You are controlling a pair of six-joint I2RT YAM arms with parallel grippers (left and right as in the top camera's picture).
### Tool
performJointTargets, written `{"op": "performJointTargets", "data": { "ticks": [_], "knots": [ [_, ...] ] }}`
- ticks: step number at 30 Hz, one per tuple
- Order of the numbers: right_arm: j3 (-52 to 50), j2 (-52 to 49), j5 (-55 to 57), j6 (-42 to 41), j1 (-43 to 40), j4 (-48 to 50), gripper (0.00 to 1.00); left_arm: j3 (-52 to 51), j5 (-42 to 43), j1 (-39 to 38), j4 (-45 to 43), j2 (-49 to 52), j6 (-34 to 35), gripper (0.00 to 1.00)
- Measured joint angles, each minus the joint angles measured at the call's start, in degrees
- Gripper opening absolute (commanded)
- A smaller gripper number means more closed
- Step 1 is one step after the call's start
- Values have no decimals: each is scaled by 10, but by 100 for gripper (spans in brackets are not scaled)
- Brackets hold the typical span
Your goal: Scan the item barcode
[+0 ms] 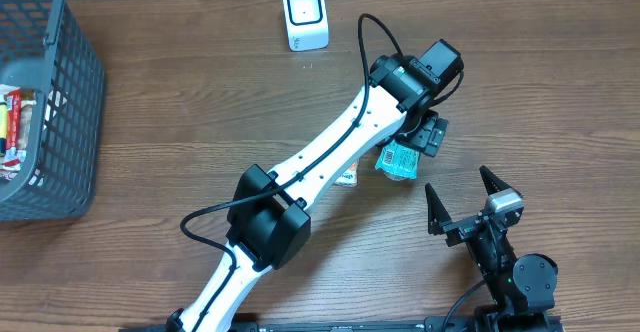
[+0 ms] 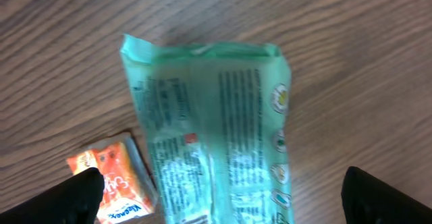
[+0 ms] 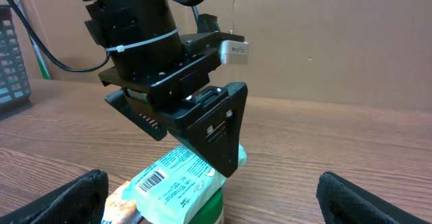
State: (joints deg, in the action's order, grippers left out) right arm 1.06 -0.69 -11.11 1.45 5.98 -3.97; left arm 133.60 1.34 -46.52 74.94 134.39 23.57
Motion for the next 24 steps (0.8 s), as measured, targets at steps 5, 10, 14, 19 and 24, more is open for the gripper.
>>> {"op": "performJointTargets", "data": {
  "ticks": [5,10,14,19,24],
  "knots": [
    [0,0,0,0,0,0,100,0,-8,0,0,8,11,81],
    [0,0,0,0,0,0,100,0,-6,0,0,30,19,69],
    [0,0,0,0,0,0,100,-1,-1,0,0,41,20,64],
    [0,0,0,0,0,0,100,-1,2,0,0,41,20,52],
    [0,0,0,0,0,0,100,-1,3,0,2,41,20,30]
  ]
}}
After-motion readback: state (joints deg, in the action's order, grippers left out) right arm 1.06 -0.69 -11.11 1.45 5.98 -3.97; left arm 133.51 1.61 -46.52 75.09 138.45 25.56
